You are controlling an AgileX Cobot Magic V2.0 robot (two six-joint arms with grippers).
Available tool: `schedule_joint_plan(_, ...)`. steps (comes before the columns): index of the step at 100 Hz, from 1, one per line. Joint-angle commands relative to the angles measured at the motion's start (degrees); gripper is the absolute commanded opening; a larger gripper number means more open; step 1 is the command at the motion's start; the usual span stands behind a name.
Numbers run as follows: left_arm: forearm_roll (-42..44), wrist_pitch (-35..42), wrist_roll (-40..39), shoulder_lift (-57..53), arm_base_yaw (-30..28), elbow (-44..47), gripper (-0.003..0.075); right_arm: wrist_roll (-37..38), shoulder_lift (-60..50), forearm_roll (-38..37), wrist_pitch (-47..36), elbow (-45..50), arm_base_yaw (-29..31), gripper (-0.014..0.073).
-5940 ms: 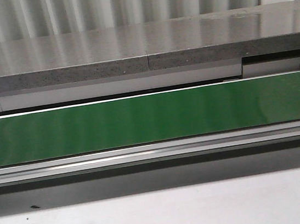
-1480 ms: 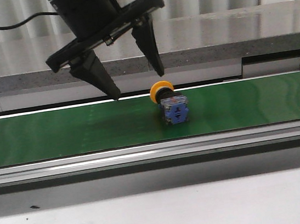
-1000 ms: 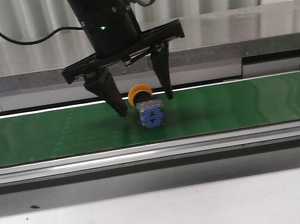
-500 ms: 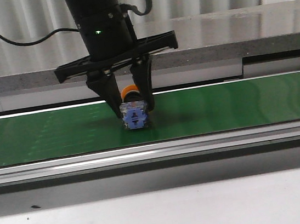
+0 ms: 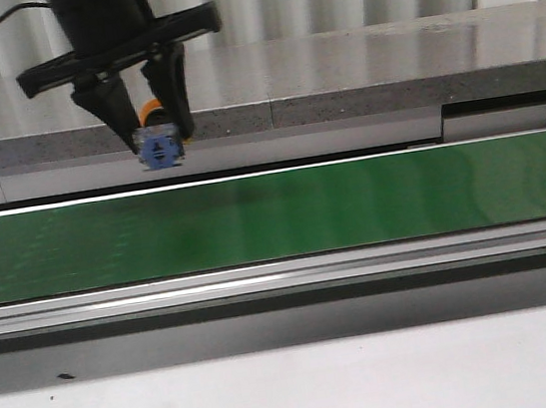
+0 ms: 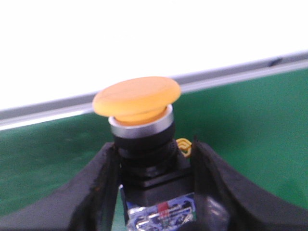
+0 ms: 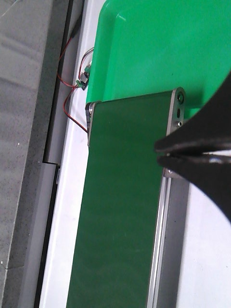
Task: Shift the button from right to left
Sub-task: 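Lift the button with the left gripper and carry it over the blue tray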
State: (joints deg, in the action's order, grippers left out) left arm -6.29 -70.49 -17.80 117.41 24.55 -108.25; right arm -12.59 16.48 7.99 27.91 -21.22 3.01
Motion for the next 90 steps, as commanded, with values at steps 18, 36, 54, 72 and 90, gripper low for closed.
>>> schedule_joint_plan(18, -0.7, -2.1, 7.7, -4.8, -9.9, -1.9, 0.0062, -0.5, 0.4, 0.5, -4.2, -1.6, 0.1, -0.0067)
schedule_joint_plan(36, 0.0, -2.1, 13.6, -4.8, -17.6, -1.9, 0.0062, -0.5, 0.4, 0.5, -4.2, -1.6, 0.1, -0.0067)
schedule_joint_plan(54, 0.8, -2.1, 19.5, -4.8, -24.6, -1.9, 0.0062, -0.5, 0.4, 0.5, -4.2, -1.6, 0.1, -0.0067)
schedule_joint_plan(72, 2.9, -2.1, 21.9, -4.8, -31.3, -1.9, 0.0062, -0.5, 0.4, 0.5, -4.2, -1.6, 0.1, -0.0067)
schedule_joint_plan(90, 4.6, -2.1, 22.8, -4.8, -37.3, -1.9, 0.0062, -0.5, 0.4, 0.5, -4.2, -1.6, 0.1, -0.0067)
